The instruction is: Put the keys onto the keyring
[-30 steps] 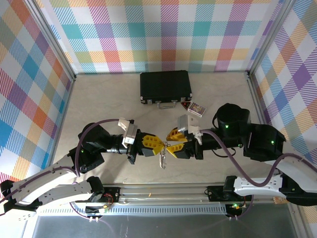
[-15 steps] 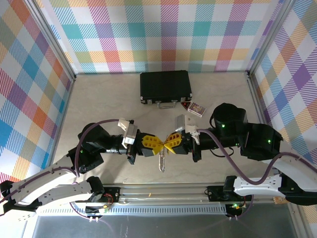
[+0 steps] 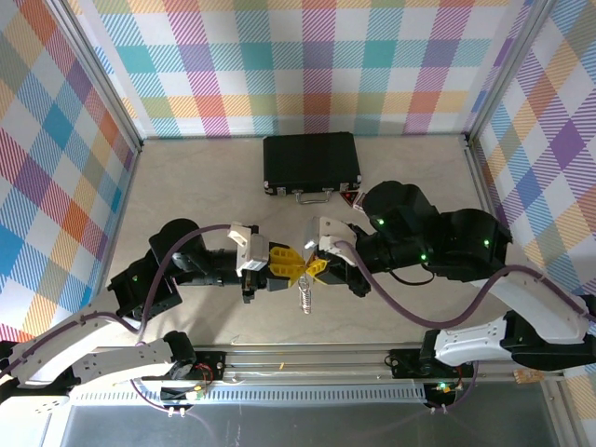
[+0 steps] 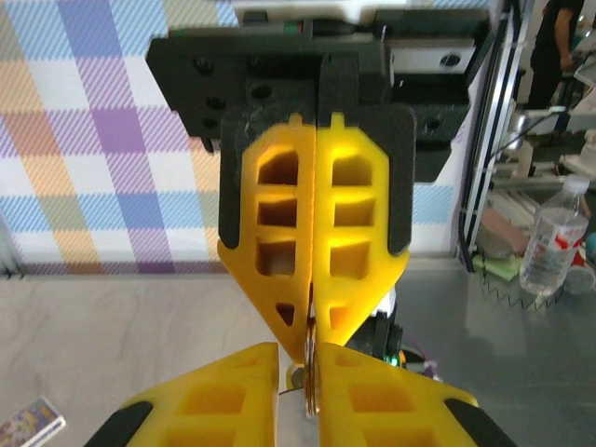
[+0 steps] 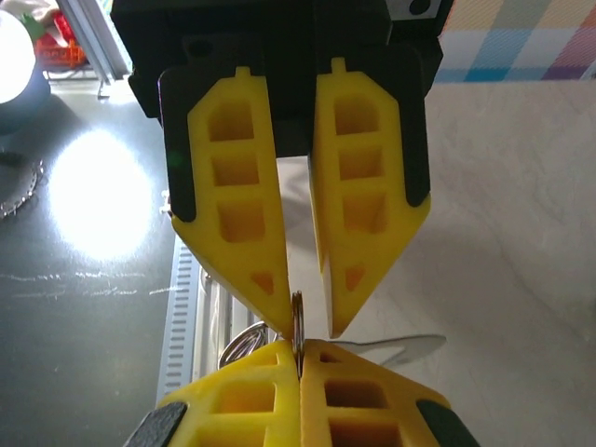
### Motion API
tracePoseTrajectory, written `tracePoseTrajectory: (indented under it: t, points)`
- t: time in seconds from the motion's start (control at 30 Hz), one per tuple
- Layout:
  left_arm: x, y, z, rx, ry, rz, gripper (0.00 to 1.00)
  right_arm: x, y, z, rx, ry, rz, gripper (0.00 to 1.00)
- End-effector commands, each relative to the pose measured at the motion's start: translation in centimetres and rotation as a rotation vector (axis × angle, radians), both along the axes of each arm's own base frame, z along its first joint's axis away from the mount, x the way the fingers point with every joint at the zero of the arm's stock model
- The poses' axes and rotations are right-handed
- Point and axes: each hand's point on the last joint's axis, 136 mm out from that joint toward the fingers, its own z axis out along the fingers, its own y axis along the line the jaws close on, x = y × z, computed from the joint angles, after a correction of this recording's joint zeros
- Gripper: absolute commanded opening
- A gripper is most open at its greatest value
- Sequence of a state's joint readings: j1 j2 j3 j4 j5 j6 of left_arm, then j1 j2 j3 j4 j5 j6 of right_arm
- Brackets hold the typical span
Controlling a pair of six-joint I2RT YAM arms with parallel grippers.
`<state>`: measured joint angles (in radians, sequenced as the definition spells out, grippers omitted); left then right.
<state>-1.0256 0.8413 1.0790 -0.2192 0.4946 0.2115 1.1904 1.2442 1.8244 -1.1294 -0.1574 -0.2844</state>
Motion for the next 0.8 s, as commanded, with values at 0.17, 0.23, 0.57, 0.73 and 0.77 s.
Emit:
tracePoseTrajectory:
  t: [0.17, 0.23, 0.57, 0.73, 0.77]
  points:
    - [0.1, -0.1, -0.6, 0.048, -0.032, 0.002, 0.08, -0.7, -0.1, 0.2, -0.011, -0.006, 0.05, 0.0]
    - [-0.1, -0.1, -0.8, 0.056, -0.027, -0.004, 0.02, -0.8, 0.0, 0.1, -0.018, 0.002, 0.053, 0.0]
    - [-1.7, 0.7, 2.8, -0.131, -0.024, -0.066, 0.0, -1.4, -0.3, 1.1, 0.085, 0.027, 0.045, 0.18]
    - [-2.5, 0.8, 4.1, -0.208, -0.003, -0.116, 0.0, -1.6, -0.4, 1.5, 0.118, 0.033, 0.046, 0.16]
    - [-2.6, 0.8, 4.2, -0.216, -0.001, -0.121, 0.0, -1.7, -0.4, 1.6, 0.124, 0.032, 0.047, 0.13]
